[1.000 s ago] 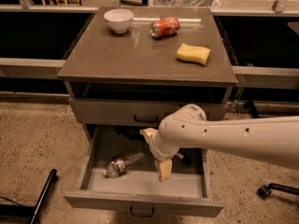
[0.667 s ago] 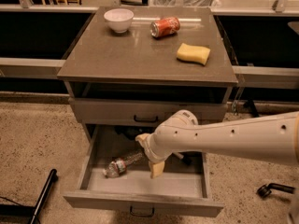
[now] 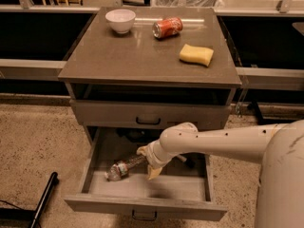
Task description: Pick water bottle from middle drawer and place on counter
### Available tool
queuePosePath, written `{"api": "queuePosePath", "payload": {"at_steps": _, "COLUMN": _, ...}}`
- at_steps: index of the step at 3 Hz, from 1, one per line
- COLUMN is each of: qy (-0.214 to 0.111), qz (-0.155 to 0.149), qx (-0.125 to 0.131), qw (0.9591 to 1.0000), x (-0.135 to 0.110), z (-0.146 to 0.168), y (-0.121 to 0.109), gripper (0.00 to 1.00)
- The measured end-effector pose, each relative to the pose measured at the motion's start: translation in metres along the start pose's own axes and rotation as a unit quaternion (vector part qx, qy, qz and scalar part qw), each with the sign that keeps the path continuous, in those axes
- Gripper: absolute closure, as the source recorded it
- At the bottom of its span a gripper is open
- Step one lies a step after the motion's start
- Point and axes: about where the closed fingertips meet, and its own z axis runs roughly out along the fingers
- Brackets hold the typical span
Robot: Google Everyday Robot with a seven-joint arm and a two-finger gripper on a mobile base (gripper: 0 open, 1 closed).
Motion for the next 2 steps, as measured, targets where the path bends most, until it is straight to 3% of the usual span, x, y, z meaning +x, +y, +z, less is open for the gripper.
{"api": "queuePosePath", "payload": {"at_steps": 1, "qy": -0.036, "qz": -0.008, "qx": 0.01, "qw": 0.9993, "x": 0.0, "z": 0.03, "y": -0.004, "gripper": 0.29}}
{"api": "queuePosePath", "payload": {"at_steps": 2, "qy": -0.045, "qz": -0.023, "qx": 0.025, "qw": 0.9984, "x": -0.006, "z": 0.055, "y": -0.012, "gripper": 0.31}}
